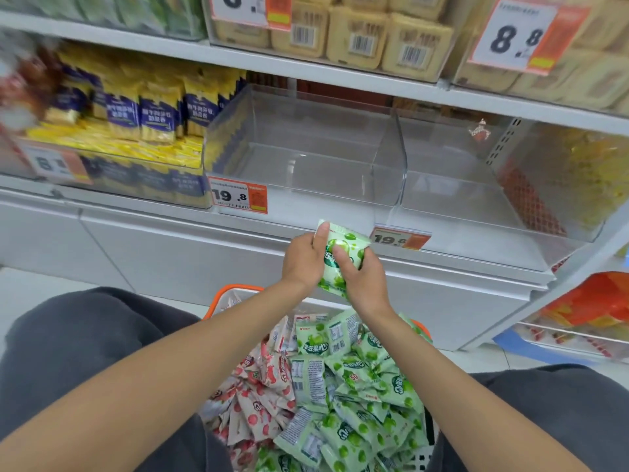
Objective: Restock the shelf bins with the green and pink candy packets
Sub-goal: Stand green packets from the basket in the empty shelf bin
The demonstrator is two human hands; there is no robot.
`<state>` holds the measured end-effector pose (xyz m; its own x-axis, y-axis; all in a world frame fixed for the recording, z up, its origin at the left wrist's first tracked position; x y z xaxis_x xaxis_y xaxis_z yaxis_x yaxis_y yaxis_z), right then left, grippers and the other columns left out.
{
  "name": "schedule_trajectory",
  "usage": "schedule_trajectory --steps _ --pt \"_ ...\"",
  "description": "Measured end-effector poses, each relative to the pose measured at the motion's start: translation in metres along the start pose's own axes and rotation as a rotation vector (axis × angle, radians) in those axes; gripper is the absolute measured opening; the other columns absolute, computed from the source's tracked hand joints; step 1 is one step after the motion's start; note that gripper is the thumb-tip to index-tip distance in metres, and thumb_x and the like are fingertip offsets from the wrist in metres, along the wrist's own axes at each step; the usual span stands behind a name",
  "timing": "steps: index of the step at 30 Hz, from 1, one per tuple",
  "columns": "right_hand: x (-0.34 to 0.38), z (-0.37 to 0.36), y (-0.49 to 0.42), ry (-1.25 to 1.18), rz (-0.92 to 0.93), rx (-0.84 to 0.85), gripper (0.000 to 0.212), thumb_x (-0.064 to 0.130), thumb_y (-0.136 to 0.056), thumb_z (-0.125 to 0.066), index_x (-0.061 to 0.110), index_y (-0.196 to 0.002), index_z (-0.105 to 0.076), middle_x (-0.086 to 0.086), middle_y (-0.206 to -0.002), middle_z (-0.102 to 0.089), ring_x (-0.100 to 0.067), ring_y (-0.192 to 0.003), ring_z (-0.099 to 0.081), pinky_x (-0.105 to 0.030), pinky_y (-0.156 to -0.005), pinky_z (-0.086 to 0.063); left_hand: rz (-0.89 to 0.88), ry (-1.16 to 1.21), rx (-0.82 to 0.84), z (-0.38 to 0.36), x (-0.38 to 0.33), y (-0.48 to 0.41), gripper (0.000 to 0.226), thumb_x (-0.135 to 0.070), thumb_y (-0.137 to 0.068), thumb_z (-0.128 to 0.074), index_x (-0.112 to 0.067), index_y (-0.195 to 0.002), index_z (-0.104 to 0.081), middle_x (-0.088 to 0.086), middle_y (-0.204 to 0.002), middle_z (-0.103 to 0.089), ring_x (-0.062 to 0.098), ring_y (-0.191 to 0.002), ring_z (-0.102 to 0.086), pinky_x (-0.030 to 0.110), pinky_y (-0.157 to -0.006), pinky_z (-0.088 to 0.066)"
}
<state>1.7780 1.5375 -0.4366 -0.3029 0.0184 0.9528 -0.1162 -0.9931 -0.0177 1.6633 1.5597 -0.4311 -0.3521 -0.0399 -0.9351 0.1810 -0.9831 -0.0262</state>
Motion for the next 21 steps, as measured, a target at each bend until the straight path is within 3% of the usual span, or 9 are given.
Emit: schedule_trajectory --steps 3,5,9,12,13,15,18,20,21 --pt "0.037 0.002 -0.012 -0.055 0.059 0.081 0.019 0.031 -0.089 -0.068 0.015 -0.089 -0.057 0.003 -0.072 -0.056 -0.005 -0.055 -0.048 -0.016 -0.052 -0.040 -0.098 0.037 -0.029 0.021 -0.025 -0.021 0.055 -0.041 -0.103 -0.041 -0.017 -0.054 -0.029 -0.003 -0.052 -0.029 0.016 -0.053 -0.028 0.034 -0.054 -0.023" --pt "0.065 0.001 -0.027 -0.142 0.112 0.125 0.018 0.019 -0.085 -0.073 0.013 -0.098 -0.062 0.005 -0.081 -0.067 0.000 -0.064 -0.060 -0.013 -0.059 -0.047 -0.171 0.043 -0.044 0.040 -0.047 -0.040 0.054 -0.039 -0.103 -0.042 -0.018 -0.055 -0.026 -0.003 -0.053 -0.026 0.009 -0.049 -0.024 0.028 -0.050 -0.022" --pt "0.111 -0.011 -0.088 -0.140 0.191 0.069 0.024 0.017 -0.081 -0.078 0.010 -0.102 -0.067 0.001 -0.093 -0.074 -0.009 -0.083 -0.071 -0.029 -0.075 -0.058 -0.218 0.013 -0.035 0.080 -0.081 -0.097 0.054 -0.044 -0.102 -0.040 -0.017 -0.057 -0.026 0.002 -0.056 -0.026 0.006 -0.047 -0.025 0.023 -0.046 -0.021" --pt "0.117 -0.037 -0.155 -0.086 0.120 0.076 0.028 0.022 -0.078 -0.079 0.013 -0.102 -0.066 -0.002 -0.097 -0.073 -0.019 -0.088 -0.071 -0.042 -0.083 -0.058 -0.155 0.021 -0.039 0.103 -0.072 -0.156 0.054 -0.062 -0.093 -0.043 -0.014 -0.070 -0.053 0.009 -0.070 -0.054 0.023 -0.063 -0.057 0.033 -0.068 -0.054" --pt "0.116 -0.047 -0.177 -0.026 0.084 0.066 0.032 0.027 -0.077 -0.080 0.013 -0.103 -0.066 -0.004 -0.099 -0.073 -0.021 -0.090 -0.071 -0.043 -0.085 -0.057 -0.122 0.044 -0.040 0.107 -0.063 -0.176 0.054 -0.063 -0.092 -0.044 -0.012 -0.083 -0.062 0.009 -0.082 -0.065 0.029 -0.076 -0.066 0.041 -0.080 -0.057" --pt "0.108 -0.071 -0.220 0.099 0.016 0.055 0.045 0.035 -0.076 -0.080 0.010 -0.110 -0.064 -0.007 -0.108 -0.070 -0.027 -0.097 -0.068 -0.044 -0.088 -0.055 -0.059 0.065 -0.051 0.114 -0.045 -0.206 0.054 -0.055 -0.097 -0.045 -0.008 -0.114 -0.066 0.012 -0.110 -0.069 0.031 -0.099 -0.068 0.047 -0.093 -0.053" --pt "0.096 -0.108 -0.275 0.212 -0.015 0.043 0.053 0.039 -0.078 -0.078 0.007 -0.117 -0.063 -0.009 -0.117 -0.068 -0.027 -0.104 -0.065 -0.043 -0.089 -0.054 -0.035 -0.021 -0.029 0.119 -0.025 -0.237 0.047 -0.039 -0.104 -0.037 -0.013 -0.142 -0.048 0.008 -0.138 -0.055 0.026 -0.124 -0.054 0.032 -0.107 -0.039" --pt "0.091 -0.130 -0.300 0.244 0.049 0.058 0.047 0.038 -0.081 -0.074 0.006 -0.114 -0.064 -0.007 -0.113 -0.068 -0.025 -0.103 -0.064 -0.037 -0.087 -0.053 -0.057 -0.092 -0.030 0.115 -0.011 -0.260 0.042 -0.024 -0.106 -0.035 -0.014 -0.146 -0.042 0.006 -0.147 -0.045 0.021 -0.128 -0.050 0.016 -0.096 -0.037" --pt "0.089 -0.140 -0.309 0.268 0.074 0.075 0.044 0.036 -0.084 -0.072 0.006 -0.114 -0.063 -0.006 -0.111 -0.067 -0.024 -0.102 -0.064 -0.033 -0.085 -0.052 -0.054 -0.100 -0.012 0.111 -0.006 -0.270 0.042 -0.019 -0.107 -0.034 -0.017 -0.148 -0.039 0.006 -0.148 -0.044 0.018 -0.119 -0.054 0.011 -0.084 -0.041"
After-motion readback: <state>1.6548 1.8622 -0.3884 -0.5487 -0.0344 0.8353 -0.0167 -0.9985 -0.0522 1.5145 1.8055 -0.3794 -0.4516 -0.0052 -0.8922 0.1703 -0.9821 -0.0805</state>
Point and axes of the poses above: each hand's wrist, its own y-axis away from the middle knuckle, its own z-axis out of the back of the hand, x = y × z, the point moved 1 cm from there along -y, towards the middle knuckle
